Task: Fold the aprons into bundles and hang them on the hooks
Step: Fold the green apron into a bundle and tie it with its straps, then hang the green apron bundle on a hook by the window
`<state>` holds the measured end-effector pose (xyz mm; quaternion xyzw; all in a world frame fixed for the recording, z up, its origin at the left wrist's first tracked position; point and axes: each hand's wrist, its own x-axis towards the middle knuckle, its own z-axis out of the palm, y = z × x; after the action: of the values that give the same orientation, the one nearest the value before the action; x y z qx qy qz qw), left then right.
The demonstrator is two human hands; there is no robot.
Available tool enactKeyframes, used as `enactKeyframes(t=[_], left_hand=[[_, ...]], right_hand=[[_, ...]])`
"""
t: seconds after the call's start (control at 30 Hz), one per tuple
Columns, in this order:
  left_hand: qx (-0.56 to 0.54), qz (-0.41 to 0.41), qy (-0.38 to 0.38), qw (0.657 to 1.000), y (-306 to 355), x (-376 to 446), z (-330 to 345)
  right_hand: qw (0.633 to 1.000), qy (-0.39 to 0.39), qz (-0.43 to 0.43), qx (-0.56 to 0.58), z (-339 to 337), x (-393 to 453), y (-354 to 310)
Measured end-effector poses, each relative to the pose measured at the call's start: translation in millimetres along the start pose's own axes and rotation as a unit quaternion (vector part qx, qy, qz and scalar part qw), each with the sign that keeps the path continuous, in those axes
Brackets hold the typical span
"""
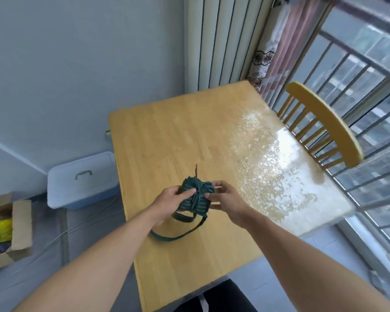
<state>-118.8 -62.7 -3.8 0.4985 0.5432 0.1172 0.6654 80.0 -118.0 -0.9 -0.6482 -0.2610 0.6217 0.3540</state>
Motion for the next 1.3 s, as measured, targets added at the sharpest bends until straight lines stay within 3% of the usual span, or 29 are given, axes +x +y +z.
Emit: enactKeyframes(t=[0.17,0.4,0.5,0.57,0.67,0.9,1.07,1.17,1.3], left_hand=[[0.027,0.072,-0.079,0.994,72,-9,57],[0.082,0.159,-0.162,0.971,150,-39,167],[0.068,0.167,-0.170,0.969,169,-50,213],[0.056,0.157,-0.181,0.969,179,-70,263],[0.023,0.113,-0.205,0.972,178,-103,339],[-0.068,-0.006,-0.267,0.961,127,-200,496],[-0.154,-0.111,-0.324,0.927,88,-281,607],[-0.194,-0.161,-0.355,0.900,72,-334,667],[-0.191,-0.180,-0.394,0.881,51,-385,725]], right_hand=[[0.993,0.033,-0.039,0.104,-43,-65,-33],[0.965,0.135,-0.097,0.201,-128,-163,-28],[0.966,0.098,-0.108,0.214,-150,-203,-13],[0.960,0.106,-0.130,0.224,-173,-243,8],[0.943,0.177,-0.162,0.233,-211,-312,50],[0.939,0.319,-0.099,0.085,-288,-495,163],[0.862,0.486,-0.048,-0.139,-324,-612,229],[0.808,0.555,0.006,-0.196,-323,-664,260],[0.822,0.554,0.049,-0.119,-330,-741,282]])
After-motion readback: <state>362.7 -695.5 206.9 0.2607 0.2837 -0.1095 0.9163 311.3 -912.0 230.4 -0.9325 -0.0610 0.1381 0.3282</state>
